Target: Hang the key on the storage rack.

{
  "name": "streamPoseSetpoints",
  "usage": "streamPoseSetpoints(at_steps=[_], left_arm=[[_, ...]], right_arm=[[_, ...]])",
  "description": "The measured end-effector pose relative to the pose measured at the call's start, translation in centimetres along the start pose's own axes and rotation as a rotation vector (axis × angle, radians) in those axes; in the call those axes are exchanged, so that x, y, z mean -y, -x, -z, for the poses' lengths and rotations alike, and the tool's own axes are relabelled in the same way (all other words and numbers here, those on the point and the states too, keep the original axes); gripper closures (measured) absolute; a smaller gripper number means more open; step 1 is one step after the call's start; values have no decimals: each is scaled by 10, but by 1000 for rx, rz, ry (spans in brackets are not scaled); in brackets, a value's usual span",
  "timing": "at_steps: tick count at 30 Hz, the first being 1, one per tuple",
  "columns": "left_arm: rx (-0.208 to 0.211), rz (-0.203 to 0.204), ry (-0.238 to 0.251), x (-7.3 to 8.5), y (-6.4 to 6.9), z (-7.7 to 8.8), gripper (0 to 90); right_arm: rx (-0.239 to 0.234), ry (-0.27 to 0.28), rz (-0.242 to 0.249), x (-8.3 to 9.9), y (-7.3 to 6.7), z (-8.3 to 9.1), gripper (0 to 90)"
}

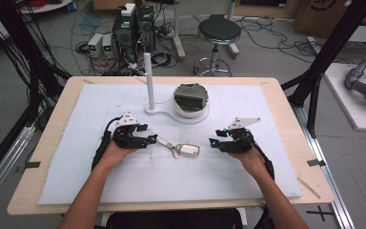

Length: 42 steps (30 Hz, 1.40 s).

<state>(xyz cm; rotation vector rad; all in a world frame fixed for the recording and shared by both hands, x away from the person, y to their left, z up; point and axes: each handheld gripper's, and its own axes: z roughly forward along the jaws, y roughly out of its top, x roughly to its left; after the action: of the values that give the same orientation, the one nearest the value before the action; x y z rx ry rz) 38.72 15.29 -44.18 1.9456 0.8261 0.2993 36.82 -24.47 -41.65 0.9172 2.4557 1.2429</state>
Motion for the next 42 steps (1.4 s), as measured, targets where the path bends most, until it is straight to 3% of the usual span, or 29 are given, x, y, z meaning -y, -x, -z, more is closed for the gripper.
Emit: streamPoseSetpoints(at_steps=[5,7,13,16,17,19,23,26,27,28,32,35,36,42], left_arm=[[-41,13,-77,3,-3,-4,333],[-44,18,-86,3,-3,-4,353],[-77,4,-134,1,-3,-8,498],[-133,-11,-160,-3,-3,-13,581],[-133,-11,-160,-3,-3,-13,571],[-180,26,-158,-6,-2,-19,535],[-185,55,-143,-8,-1,-20,502],[-191,83,-133,-8,-3,-17,460],[-193,125,-111,-8,-6,-13,456],[-190,135,-106,-8,-8,-11,451],[-194,182,-64,-10,-10,-3,449],[-191,185,-54,-11,-10,0,460],[-189,179,-27,-10,-7,1,530],[-173,217,-39,-4,-2,-2,552]], right_arm=[[-5,2,-3,0,0,1,502],[-4,4,0,0,0,2,502],[-10,-9,-2,1,0,0,519],[-18,-35,-3,1,-1,-6,556],[-21,-50,-1,1,-1,-9,570],[-25,-81,12,2,-5,-16,615],[26,-94,17,0,-10,-28,655],[39,-94,15,-2,-9,-37,657],[35,-98,13,-2,-9,-40,656],[31,-106,16,-2,-9,-43,656],[-20,-141,59,-2,-17,-50,662],[-55,-145,85,-3,-23,-51,662],[-88,-152,108,-3,-32,-52,657],[-132,-154,156,-8,-56,-61,649]])
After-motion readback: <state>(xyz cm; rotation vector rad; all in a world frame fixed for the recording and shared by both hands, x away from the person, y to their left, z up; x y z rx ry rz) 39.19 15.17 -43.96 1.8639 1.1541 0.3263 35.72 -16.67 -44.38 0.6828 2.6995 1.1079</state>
